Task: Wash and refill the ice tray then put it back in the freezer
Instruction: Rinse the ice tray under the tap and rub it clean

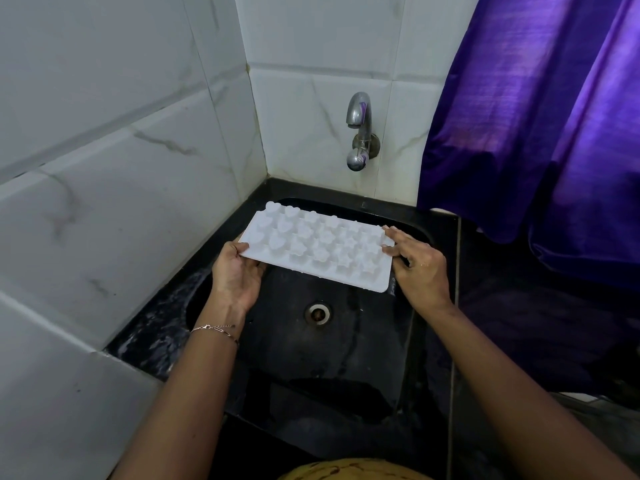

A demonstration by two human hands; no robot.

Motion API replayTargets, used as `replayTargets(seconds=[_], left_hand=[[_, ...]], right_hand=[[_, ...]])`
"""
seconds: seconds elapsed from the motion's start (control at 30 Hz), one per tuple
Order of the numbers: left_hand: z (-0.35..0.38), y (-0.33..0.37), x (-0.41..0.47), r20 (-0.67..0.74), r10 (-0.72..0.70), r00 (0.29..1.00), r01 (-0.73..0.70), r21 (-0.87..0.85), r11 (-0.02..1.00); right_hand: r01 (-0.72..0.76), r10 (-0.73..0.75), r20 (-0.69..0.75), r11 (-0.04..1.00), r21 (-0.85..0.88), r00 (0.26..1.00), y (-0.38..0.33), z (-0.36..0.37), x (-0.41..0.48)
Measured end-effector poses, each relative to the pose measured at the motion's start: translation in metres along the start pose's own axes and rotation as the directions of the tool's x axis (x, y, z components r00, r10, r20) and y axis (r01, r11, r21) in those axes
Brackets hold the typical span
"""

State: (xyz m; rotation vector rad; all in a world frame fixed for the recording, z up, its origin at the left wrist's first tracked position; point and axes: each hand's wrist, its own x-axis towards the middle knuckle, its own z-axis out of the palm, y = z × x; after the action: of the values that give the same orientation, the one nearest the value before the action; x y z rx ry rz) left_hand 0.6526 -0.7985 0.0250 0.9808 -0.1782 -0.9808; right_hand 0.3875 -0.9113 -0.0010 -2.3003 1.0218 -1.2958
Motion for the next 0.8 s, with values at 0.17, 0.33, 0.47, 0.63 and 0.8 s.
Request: replayTargets(seconds=[0.17,0.33,0.47,0.63,0.8], left_hand=[[-0.001,0.0,-0.002,0.027,0.002,1.0,-0.002,-0.006,1.0],[-0.008,-0.002,0.0,0.036,-0.018,0.999,0.019,-0.025,1.0],[-0.01,-0.001,-0.002,0.063,-0.025,0.998,0.027,-0.031,0.999],[-0.012,-0.008,0.0,0.128,-0.066,0.99,0.052,0.113,0.992],[-0.006,-0.026,-0.002,0.182,-0.145,0.973,0.096,0.257,0.962]], right_hand=[[0.002,-0.001,0.027,1.0,-0.028,1.0,0.002,0.002,-0.002],[0.031,-0.03,0.021,0.998,-0.047,0.999,-0.003,0.0,-0.003],[0.007,-0.005,0.053,1.0,-0.027,0.999,-0.002,0.001,-0.008],[-0.034,0.033,0.01,0.998,0.055,0.999,-0.002,-0.007,-0.015],[-0.337,0.351,-0.008,0.906,0.257,0.936,-0.006,-0.017,-0.024]])
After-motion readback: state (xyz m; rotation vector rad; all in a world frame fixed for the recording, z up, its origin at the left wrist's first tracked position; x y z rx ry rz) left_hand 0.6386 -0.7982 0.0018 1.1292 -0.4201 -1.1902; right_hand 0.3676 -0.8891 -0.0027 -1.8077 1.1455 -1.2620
